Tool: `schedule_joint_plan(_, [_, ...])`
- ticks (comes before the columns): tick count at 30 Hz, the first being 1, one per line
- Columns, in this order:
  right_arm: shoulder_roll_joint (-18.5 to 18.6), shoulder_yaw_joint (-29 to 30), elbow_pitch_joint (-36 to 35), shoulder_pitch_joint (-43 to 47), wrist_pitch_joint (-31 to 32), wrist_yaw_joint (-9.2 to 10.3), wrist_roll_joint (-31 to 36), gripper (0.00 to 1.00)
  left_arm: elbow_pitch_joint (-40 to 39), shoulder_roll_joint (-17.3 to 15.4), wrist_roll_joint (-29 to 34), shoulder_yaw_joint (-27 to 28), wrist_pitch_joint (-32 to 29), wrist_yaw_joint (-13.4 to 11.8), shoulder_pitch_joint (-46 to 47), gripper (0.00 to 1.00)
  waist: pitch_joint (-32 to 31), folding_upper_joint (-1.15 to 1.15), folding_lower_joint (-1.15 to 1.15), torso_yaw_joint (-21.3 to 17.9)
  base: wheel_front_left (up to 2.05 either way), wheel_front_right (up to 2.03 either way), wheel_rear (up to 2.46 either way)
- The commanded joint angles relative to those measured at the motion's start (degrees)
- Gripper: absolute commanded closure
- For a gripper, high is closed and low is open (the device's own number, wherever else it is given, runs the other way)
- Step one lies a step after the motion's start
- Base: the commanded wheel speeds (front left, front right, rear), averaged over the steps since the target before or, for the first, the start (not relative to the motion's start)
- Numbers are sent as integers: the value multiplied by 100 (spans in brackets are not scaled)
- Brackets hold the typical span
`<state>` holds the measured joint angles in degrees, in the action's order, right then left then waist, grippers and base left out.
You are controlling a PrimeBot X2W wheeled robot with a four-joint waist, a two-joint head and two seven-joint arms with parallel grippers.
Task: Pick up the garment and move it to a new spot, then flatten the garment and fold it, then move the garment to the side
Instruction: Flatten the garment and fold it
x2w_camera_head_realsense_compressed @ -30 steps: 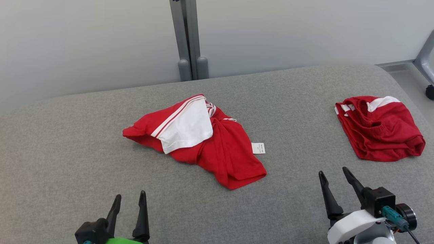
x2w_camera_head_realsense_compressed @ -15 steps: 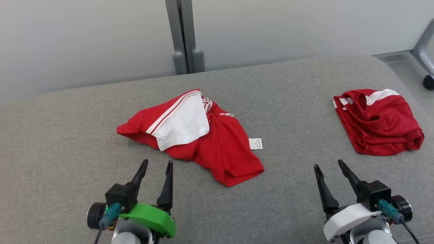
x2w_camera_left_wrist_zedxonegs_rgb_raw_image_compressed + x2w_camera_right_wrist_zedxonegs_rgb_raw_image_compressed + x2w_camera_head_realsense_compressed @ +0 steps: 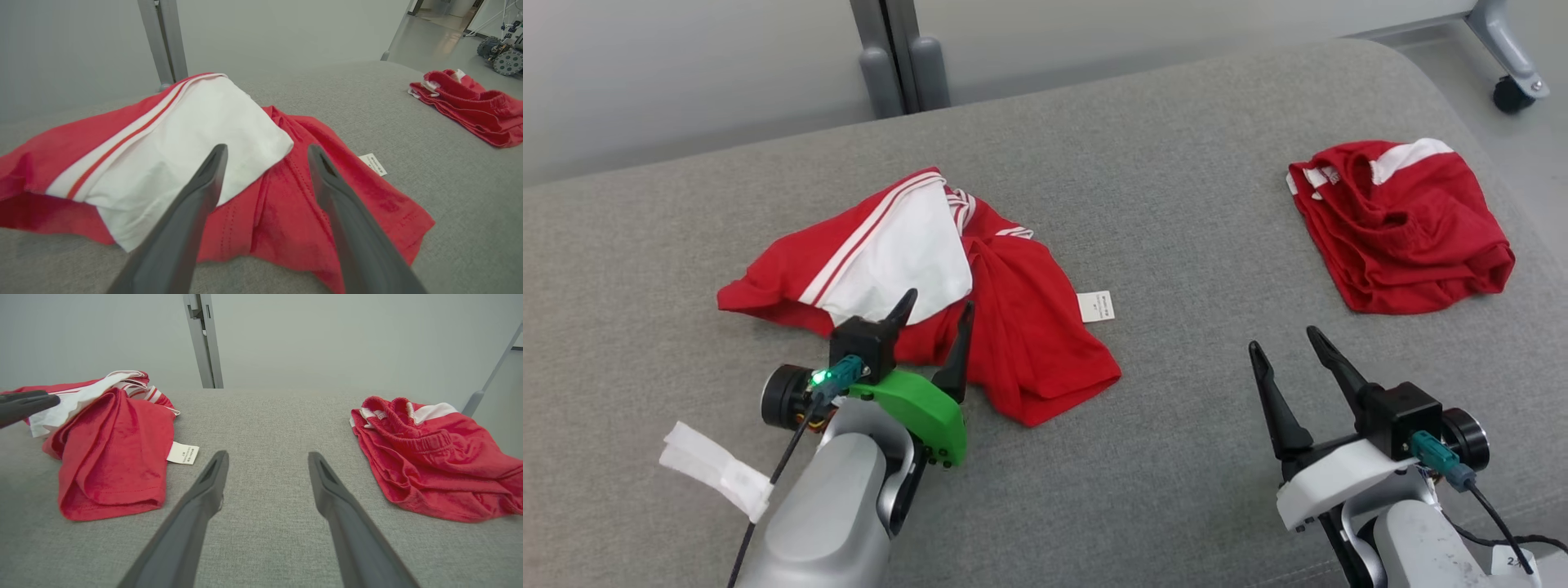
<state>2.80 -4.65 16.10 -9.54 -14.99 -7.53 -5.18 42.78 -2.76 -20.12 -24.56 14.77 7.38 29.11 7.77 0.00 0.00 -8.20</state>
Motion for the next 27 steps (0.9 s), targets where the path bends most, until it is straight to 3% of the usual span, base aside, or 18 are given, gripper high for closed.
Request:
schedule_joint_plan(1, [21,12,-13,-73,-27,9,-38,0,103,-26,-25,-23,36,17,169,0,352,0,0,-305,0,0,0])
schedule_joint_plan(7, [18,66,-29,-153,-27,9,-65,0,472,-35,-41,15,45,18,515,0,518,0,0,-364,0,0,0])
schedule_joint_plan(13, [19,140,-43,-169,-27,9,-90,0,348,-72,15,317,45,9,568,0,555,0,0,-321,0,0,0])
schedule_joint_plan(15, [18,149,-42,-166,-27,9,-93,0,292,-74,38,397,41,10,552,17,555,0,0,-293,0,0,0])
schedule_joint_plan(17, [19,156,-39,-169,-27,9,-98,0,254,-71,59,456,42,11,523,49,559,0,0,-266,0,0,0])
schedule_joint_plan(18, [19,155,-38,-171,-27,9,-101,0,243,-72,69,484,42,12,507,53,561,0,0,-256,0,0,0])
schedule_joint_plan(20, [19,138,-35,-175,-27,9,-103,0,250,-93,93,530,42,13,476,71,565,0,0,-242,0,0,0])
schedule_joint_plan(22, [19,122,-32,-180,-27,9,-105,0,274,-97,109,564,42,14,467,98,574,0,0,-238,0,0,0])
schedule_joint_plan(27, [19,112,-23,-195,-27,9,-89,0,238,-86,149,518,42,16,522,100,591,0,0,-236,0,0,0])
